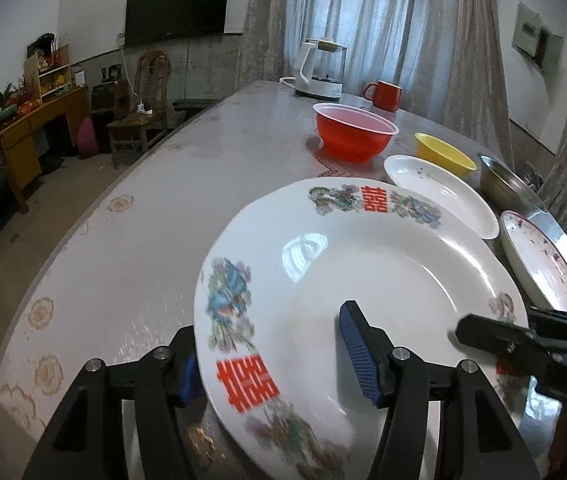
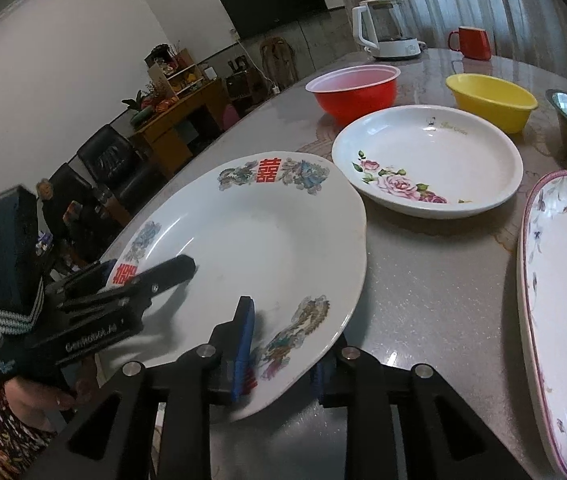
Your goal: Organize plates and bowls
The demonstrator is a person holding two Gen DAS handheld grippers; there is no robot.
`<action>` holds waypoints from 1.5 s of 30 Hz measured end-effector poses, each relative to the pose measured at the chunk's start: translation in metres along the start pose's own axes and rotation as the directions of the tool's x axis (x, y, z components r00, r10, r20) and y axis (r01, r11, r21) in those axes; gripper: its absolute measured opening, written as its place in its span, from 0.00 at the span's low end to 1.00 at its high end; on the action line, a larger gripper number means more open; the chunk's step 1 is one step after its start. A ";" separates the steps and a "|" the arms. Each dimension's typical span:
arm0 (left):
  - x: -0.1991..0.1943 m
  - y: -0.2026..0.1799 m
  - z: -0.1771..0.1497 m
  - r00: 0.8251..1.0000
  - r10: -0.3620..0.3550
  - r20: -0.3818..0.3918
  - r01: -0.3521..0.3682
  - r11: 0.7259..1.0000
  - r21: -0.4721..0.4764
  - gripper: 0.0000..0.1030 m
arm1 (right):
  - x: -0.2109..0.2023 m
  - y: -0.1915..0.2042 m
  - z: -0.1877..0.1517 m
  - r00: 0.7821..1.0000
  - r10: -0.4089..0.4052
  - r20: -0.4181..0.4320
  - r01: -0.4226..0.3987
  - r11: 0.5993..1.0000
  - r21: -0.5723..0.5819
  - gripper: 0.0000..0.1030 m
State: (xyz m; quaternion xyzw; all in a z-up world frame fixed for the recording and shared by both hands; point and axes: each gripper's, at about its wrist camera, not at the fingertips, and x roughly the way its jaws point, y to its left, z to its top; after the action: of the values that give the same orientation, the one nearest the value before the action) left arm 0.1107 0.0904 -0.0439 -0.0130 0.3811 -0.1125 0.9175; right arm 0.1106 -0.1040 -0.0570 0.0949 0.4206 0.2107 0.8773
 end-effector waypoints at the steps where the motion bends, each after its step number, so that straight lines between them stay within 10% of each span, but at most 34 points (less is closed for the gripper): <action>1: 0.002 0.000 0.002 1.000 0.005 -0.001 -0.005 1.000 0.005 0.59 | 0.001 0.001 0.000 1.000 -0.008 0.003 0.008 1.000 -0.006 0.24; 15: -0.003 0.001 -0.007 0.999 0.009 0.037 -0.008 1.000 -0.029 0.46 | -0.011 0.004 -0.008 0.999 -0.018 0.034 0.019 0.999 -0.038 0.24; 45: -0.034 -0.131 -0.001 0.958 -0.279 0.074 0.266 0.953 0.143 0.46 | -0.136 -0.061 -0.032 0.956 -0.188 0.227 0.192 0.981 0.004 0.25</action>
State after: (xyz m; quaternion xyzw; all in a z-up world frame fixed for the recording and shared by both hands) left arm 0.0609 -0.0296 -0.0071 -0.0104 0.3240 -0.2621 0.9089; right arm 0.0271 -0.2198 -0.0029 0.0695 0.3229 0.1172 0.9366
